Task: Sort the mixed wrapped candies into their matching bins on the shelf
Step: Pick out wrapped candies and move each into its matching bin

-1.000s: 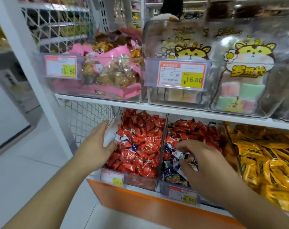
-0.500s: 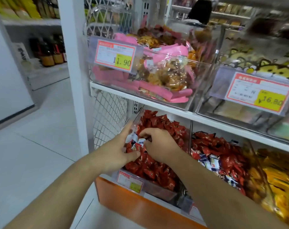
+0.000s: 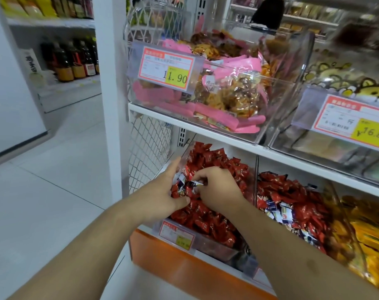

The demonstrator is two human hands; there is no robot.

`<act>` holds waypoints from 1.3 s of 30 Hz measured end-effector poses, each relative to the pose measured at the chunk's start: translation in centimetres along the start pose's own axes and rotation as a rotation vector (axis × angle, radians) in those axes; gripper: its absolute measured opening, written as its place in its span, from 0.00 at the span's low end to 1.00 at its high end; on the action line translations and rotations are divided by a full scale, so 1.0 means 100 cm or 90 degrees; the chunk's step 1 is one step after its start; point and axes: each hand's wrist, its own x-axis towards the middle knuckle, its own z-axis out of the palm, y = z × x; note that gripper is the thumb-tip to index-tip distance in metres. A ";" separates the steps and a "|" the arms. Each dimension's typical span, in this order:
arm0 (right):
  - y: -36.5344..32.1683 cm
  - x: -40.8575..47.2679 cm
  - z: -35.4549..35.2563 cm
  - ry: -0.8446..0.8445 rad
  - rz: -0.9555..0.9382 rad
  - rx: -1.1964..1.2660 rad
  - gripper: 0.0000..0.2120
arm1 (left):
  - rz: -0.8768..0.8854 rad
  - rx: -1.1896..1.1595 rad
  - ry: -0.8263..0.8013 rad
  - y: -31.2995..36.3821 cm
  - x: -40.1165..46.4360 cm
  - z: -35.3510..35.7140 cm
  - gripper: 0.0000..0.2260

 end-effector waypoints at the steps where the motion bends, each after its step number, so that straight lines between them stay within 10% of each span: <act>1: -0.001 -0.002 -0.003 0.014 -0.001 -0.002 0.09 | 0.001 0.000 0.001 0.000 0.000 0.000 0.49; 19: 0.048 -0.138 -0.113 0.204 0.034 0.149 0.07 | 0.042 0.166 0.136 0.018 -0.004 0.009 0.47; 30: 0.089 -0.157 -0.125 0.093 0.128 -0.003 0.17 | 0.200 0.451 0.322 0.045 0.034 0.037 0.20; 39: 0.105 -0.159 -0.123 0.095 0.106 0.005 0.13 | 0.103 0.372 0.270 0.047 0.082 0.058 0.14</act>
